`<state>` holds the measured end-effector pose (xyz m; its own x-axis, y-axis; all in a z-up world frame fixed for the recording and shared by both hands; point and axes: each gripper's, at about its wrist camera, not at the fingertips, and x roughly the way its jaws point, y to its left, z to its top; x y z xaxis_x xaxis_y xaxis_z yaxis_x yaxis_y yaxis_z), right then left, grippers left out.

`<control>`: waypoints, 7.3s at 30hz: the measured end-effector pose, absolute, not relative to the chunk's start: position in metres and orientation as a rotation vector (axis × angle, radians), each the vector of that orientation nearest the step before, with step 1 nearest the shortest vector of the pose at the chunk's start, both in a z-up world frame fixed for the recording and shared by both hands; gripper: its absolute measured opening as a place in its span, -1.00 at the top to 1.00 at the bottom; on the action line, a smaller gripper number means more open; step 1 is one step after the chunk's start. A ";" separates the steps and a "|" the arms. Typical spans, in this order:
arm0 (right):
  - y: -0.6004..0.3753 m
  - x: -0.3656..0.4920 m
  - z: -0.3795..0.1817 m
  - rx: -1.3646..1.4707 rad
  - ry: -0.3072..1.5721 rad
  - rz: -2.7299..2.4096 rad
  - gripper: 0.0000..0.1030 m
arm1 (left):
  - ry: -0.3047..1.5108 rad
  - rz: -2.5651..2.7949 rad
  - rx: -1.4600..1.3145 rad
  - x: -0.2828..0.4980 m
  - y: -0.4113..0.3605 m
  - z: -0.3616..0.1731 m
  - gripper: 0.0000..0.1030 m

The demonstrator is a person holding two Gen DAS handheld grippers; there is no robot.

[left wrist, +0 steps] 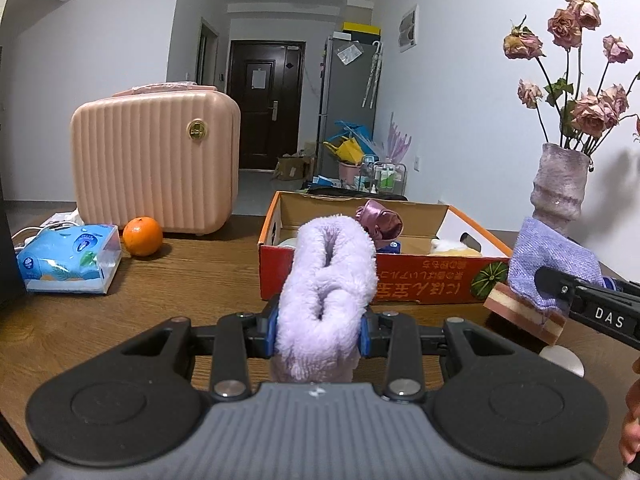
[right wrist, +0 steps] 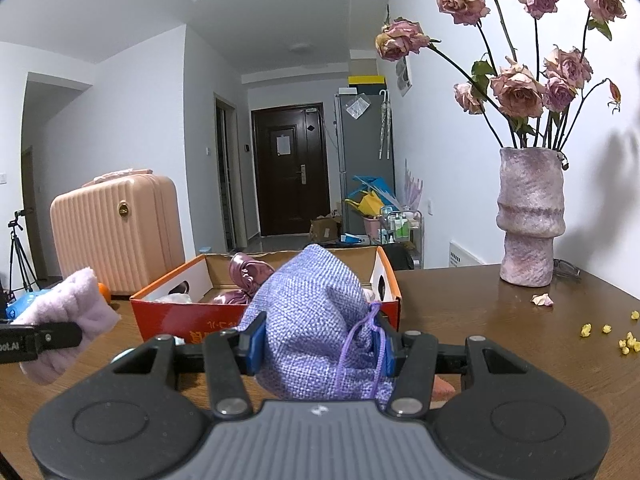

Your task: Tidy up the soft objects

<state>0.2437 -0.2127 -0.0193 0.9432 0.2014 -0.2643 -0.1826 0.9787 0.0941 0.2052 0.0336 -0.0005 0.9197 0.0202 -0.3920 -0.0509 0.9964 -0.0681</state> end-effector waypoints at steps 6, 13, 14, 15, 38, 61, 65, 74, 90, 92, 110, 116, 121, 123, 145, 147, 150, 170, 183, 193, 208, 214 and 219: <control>-0.211 0.243 -0.017 0.060 0.267 0.198 0.00 | 0.391 0.054 -0.090 0.207 0.035 0.000 0.30; -0.209 0.245 -0.016 0.068 0.257 0.200 0.00 | 0.378 0.066 -0.101 0.216 0.031 0.005 0.30; -0.209 0.246 -0.016 0.069 0.254 0.198 0.00 | 0.378 0.065 -0.103 0.219 0.031 0.005 0.30; -0.208 0.247 -0.015 0.069 0.251 0.197 0.00 | 0.379 0.064 -0.106 0.221 0.030 0.006 0.30; -0.188 0.296 -0.007 0.067 0.215 0.170 0.00 | 0.332 0.085 -0.152 0.278 0.025 0.021 0.30; -0.173 0.362 -0.002 0.101 0.237 0.140 0.00 | 0.326 0.110 -0.178 0.339 0.031 0.022 0.30; -0.169 0.373 0.001 0.089 0.241 0.145 0.00 | 0.326 0.115 -0.179 0.349 0.031 0.022 0.30; -0.160 0.401 0.002 0.067 0.264 0.147 0.00 | 0.328 0.113 -0.163 0.370 0.025 0.019 0.30; -0.150 0.445 -0.003 0.042 0.328 0.136 0.00 | 0.355 0.132 -0.141 0.414 0.022 0.009 0.30; -0.150 0.446 -0.005 0.043 0.335 0.136 0.00 | 0.361 0.135 -0.131 0.418 0.021 0.007 0.30; -0.157 0.452 -0.007 0.056 0.378 0.107 -0.62 | 0.367 0.163 -0.142 0.419 0.026 0.003 -0.97; -0.164 0.456 -0.009 0.097 0.398 0.077 -1.00 | 0.345 0.247 -0.149 0.417 0.031 0.004 -1.00; -0.167 0.456 -0.009 0.109 0.406 0.076 -1.00 | 0.351 0.254 -0.154 0.418 0.033 0.005 -1.00; -0.167 0.456 -0.009 0.109 0.405 0.075 -1.00 | 0.349 0.254 -0.153 0.418 0.033 0.005 -1.00; -0.182 0.406 0.004 0.128 0.358 0.094 -1.00 | 0.340 0.255 -0.180 0.374 0.033 0.007 -1.00; -0.184 0.397 0.004 0.124 0.352 0.097 -1.00 | 0.341 0.253 -0.178 0.368 0.032 0.007 -1.00; -0.187 0.383 0.004 0.112 0.344 0.101 -1.00 | 0.340 0.249 -0.172 0.357 0.031 0.006 -1.00; -0.215 0.276 -0.008 0.019 0.313 0.141 -1.00 | 0.368 0.166 -0.118 0.265 0.022 -0.002 -1.00; -0.225 0.220 -0.017 -0.046 0.349 0.157 -1.00 | 0.399 0.112 -0.061 0.210 0.017 -0.006 -1.00; -0.235 0.202 -0.025 -0.047 0.399 0.144 -1.00 | 0.428 0.082 -0.028 0.177 0.013 -0.011 -1.00; -0.244 0.243 -0.054 -0.018 0.568 0.127 -0.83 | 0.452 0.068 -0.025 0.178 0.012 -0.015 -1.00; -0.243 0.263 -0.066 -0.025 0.616 0.136 -0.61 | 0.459 0.070 -0.021 0.179 0.011 -0.017 -1.00; -0.244 0.274 -0.071 -0.019 0.640 0.158 -0.20 | 0.464 0.073 -0.018 0.180 0.010 -0.018 -1.00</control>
<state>0.2740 -0.2440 -0.0708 0.7903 0.1408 -0.5963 -0.1525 0.9878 0.0311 0.1802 0.0101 -0.0176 0.8919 0.0659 -0.4473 -0.0740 0.9973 -0.0006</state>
